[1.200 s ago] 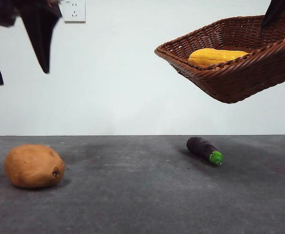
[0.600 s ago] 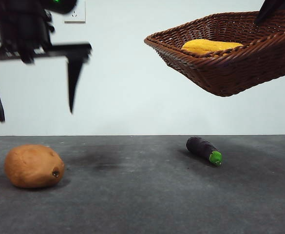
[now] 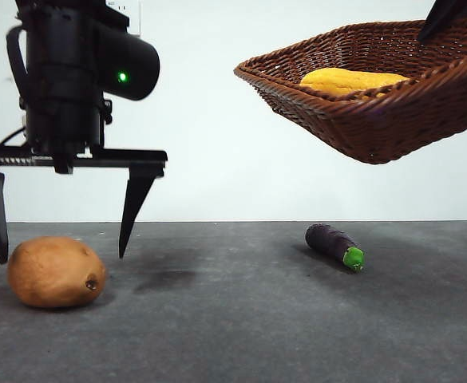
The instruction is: Help me put the vegetables on the table into the basket
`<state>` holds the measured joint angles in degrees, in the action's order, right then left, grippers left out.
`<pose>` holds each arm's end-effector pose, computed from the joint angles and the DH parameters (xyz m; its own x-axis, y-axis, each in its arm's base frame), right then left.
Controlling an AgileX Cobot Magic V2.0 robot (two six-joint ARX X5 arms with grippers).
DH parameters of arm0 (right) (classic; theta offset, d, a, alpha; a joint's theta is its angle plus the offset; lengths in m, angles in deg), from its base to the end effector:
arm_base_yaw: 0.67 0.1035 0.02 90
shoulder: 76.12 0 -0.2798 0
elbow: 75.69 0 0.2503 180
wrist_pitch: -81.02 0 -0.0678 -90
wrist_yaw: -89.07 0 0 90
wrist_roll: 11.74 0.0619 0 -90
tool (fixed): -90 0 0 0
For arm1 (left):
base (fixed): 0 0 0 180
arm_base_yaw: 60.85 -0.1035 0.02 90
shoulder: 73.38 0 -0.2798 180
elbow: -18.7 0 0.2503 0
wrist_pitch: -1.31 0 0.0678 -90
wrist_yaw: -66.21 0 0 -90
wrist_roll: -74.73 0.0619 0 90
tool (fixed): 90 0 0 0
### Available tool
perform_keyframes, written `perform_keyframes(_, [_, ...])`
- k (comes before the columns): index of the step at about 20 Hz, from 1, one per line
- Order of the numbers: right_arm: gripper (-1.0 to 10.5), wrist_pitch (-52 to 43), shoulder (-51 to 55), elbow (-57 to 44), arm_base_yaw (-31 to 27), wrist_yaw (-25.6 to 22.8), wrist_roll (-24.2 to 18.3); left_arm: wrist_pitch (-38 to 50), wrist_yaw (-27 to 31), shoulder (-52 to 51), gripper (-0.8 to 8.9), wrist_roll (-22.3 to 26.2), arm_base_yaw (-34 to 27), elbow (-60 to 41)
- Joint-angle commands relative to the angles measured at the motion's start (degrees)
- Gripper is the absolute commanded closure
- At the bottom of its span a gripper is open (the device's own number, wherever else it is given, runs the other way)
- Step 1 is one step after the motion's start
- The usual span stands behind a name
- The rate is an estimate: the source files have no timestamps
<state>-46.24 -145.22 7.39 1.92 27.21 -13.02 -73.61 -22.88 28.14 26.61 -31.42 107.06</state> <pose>0.2569 0.0408 0.3487 0.6656 0.5022 -0.5521 -0.4211 0.8634 0.2778 0.2826 -0.1583 0.1911 0.0370 -0.0026 -0.9993 -0.3204 0.9472 -0.0143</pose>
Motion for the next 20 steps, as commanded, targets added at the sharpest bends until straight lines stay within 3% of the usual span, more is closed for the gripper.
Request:
perform_keyframes(1, [9.6,-1.3,0.0,0.4,0.0,0.9,-0.3,0.8,0.4,1.3,3.01,1.0,-0.2,-0.7])
perform_keyframes(8, [9.6,-1.0,0.0,0.4,0.0,1.0,-0.7,2.6,0.7,3.4,3.26,2.4,-0.4,-0.7])
perform_keyframes(10, [9.6,-1.1,0.0,0.4,0.0,1.0,-0.7,2.8,1.5,3.6,5.16,3.9,-0.4,-0.7])
perform_keyframes(12, [9.6,-1.1,0.0,0.4,0.0,1.0,-0.7,2.7,2.1,3.6,7.78,5.8,-0.4,-0.7])
perform_keyframes(13, [9.6,-1.1,0.0,0.4,0.0,1.0,-0.7,2.8,2.1,3.6,8.26,6.5,-0.4,-0.7])
perform_keyframes(20, [9.6,0.0,-0.1,0.4,0.0,0.7,-0.7,6.9,2.1,3.2,8.21,14.6,-0.4,-0.7])
